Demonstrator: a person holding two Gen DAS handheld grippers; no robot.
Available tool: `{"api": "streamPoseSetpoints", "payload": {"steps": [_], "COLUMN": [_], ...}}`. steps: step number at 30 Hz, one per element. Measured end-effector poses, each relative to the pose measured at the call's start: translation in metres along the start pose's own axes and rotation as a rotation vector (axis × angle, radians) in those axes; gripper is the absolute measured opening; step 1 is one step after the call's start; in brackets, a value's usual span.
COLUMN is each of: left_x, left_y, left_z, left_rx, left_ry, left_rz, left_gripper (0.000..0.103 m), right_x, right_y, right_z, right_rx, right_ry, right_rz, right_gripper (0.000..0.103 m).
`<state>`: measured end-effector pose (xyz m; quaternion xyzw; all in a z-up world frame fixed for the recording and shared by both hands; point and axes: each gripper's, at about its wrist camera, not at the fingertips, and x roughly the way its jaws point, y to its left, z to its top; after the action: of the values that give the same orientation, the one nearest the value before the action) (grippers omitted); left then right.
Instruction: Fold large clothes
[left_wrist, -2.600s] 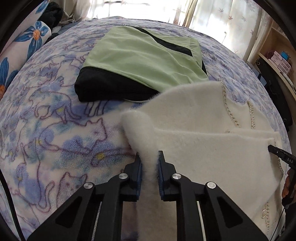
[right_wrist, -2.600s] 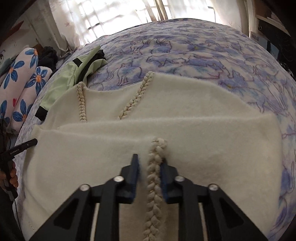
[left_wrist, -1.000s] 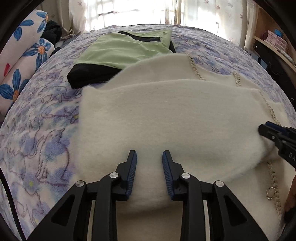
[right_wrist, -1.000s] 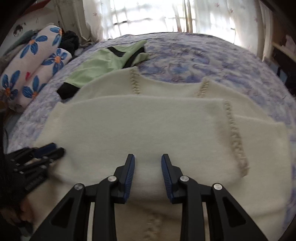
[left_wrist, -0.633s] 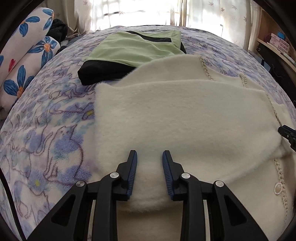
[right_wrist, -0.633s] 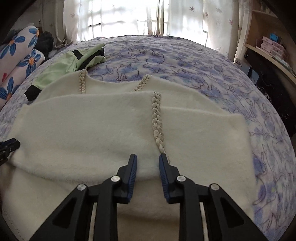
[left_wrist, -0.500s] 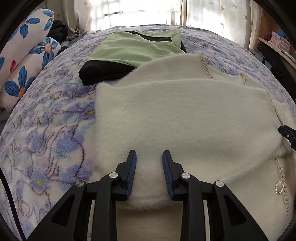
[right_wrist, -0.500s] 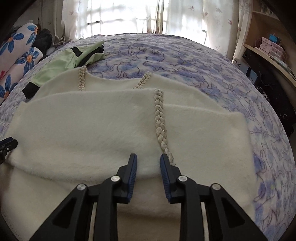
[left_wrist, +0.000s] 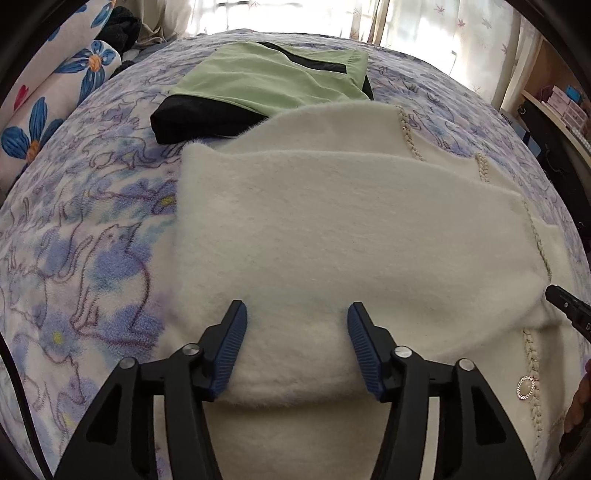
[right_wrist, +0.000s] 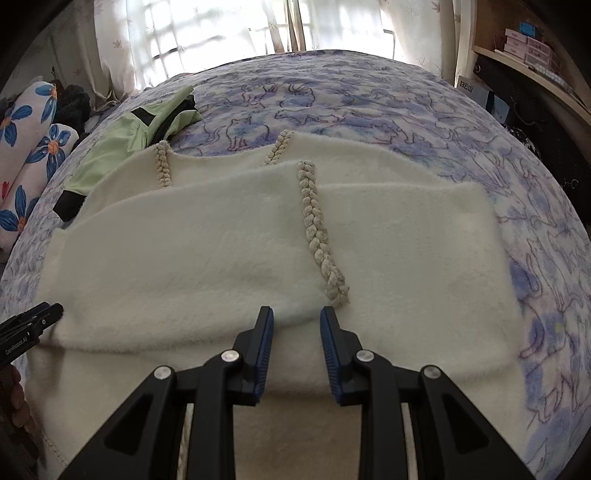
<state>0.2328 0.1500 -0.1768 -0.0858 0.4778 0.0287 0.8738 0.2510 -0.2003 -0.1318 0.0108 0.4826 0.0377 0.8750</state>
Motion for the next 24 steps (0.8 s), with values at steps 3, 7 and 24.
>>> {"api": "streamPoseSetpoints", "payload": {"steps": [3, 7, 24], "left_x": [-0.003, -0.011, -0.109], "left_y": [-0.009, -0.016, 0.008], "left_z": [-0.004, -0.012, -0.04], "left_rx": [0.039, 0.069, -0.035], "left_ry": [-0.009, -0.034, -0.173], "left_rz": [0.032, 0.02, -0.022], "left_gripper": [0.063, 0.065, 0.043], "right_x": [-0.013, -0.032, -0.103], "right_y": [0.0, 0.0, -0.005], "right_z": [-0.007, -0.015, -0.048], "right_rx": [-0.006, -0.013, -0.011], "right_ry": [-0.01, -0.03, -0.11], "right_rz": [0.002, 0.0, 0.015], "right_gripper": [0.026, 0.026, 0.026]}}
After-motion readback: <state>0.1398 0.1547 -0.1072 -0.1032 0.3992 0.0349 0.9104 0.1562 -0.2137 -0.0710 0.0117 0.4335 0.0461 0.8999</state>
